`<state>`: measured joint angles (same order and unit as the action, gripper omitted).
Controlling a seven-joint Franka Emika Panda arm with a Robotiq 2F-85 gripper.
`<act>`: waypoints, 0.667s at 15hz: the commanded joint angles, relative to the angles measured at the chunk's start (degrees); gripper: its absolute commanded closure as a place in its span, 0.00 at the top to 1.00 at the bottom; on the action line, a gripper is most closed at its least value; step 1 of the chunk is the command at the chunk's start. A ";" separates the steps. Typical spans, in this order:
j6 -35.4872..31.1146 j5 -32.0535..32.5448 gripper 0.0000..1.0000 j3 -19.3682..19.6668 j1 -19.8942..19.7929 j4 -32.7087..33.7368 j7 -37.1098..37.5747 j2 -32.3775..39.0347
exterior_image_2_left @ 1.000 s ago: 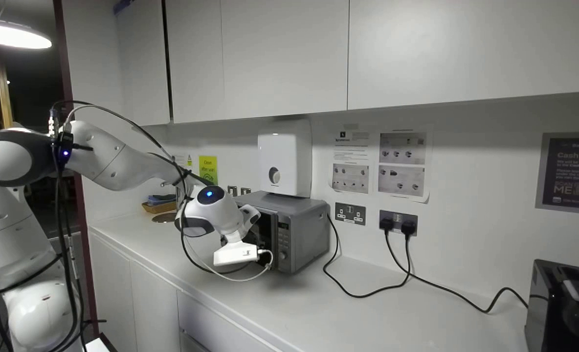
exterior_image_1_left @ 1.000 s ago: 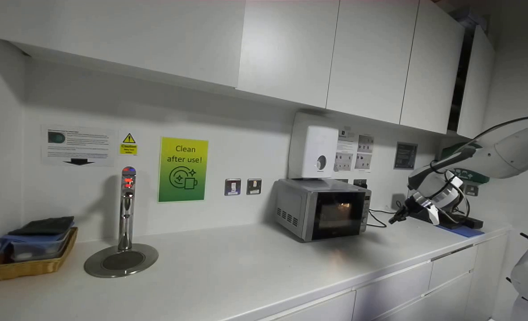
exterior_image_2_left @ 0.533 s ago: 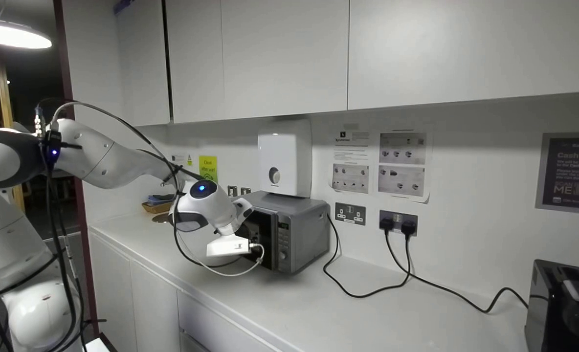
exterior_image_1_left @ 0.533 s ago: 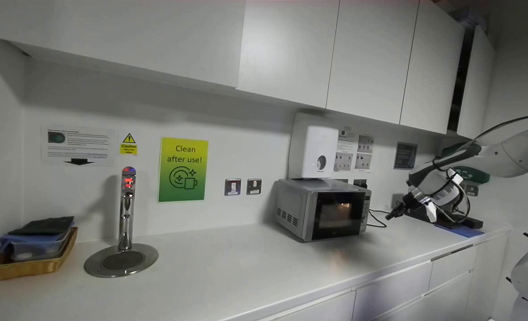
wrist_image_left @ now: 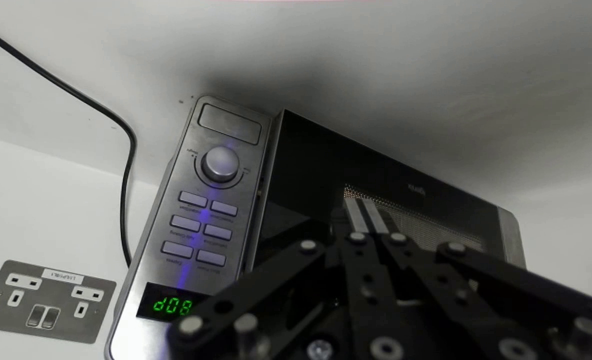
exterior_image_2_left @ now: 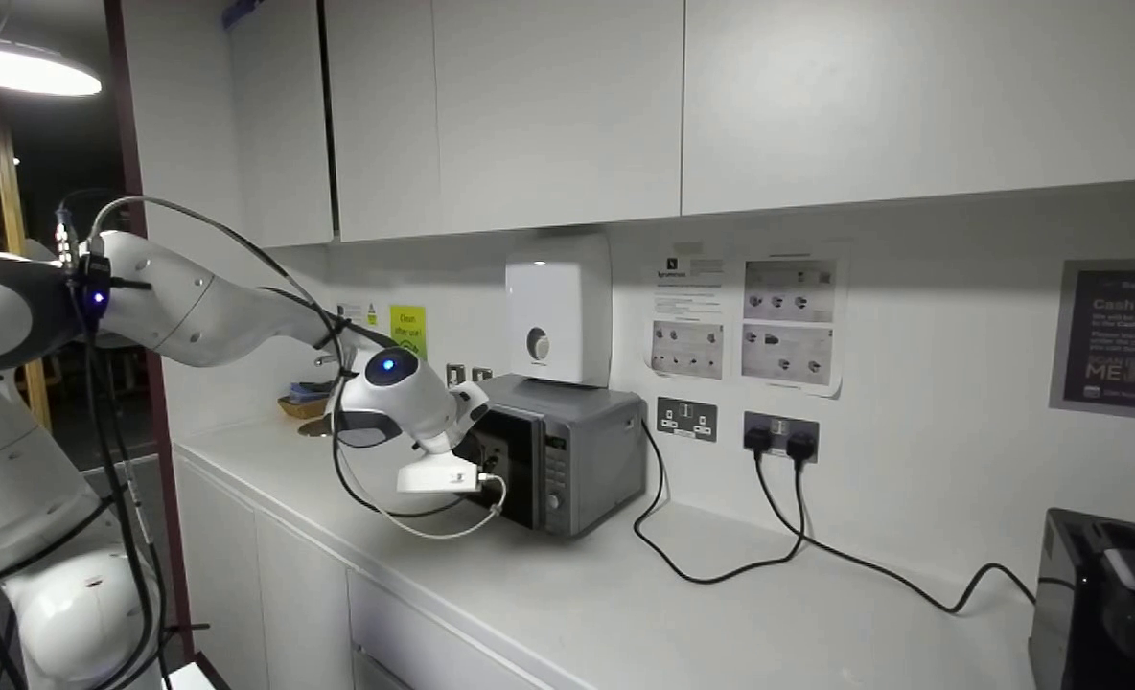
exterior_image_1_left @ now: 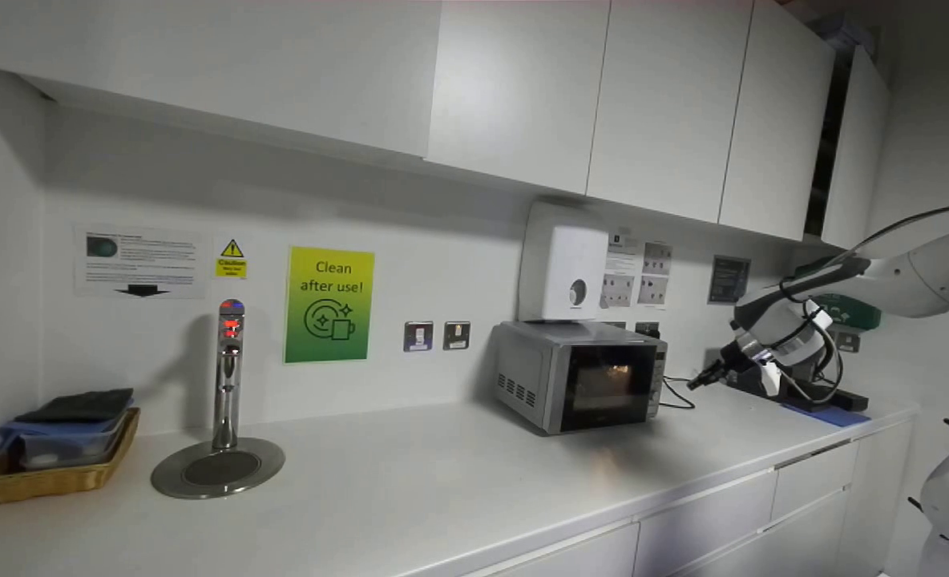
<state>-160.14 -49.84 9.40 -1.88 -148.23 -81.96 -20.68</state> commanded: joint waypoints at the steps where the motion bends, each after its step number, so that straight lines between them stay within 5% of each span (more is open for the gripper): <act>1: 1.10 -1.90 0.00 1.00 0.56 -0.36 -1.03 -1.87; 10: 0.00 -0.60 0.01 0.12 0.05 0.00 0.00 0.00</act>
<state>-160.14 -50.44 9.51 -1.84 -148.23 -81.96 -20.68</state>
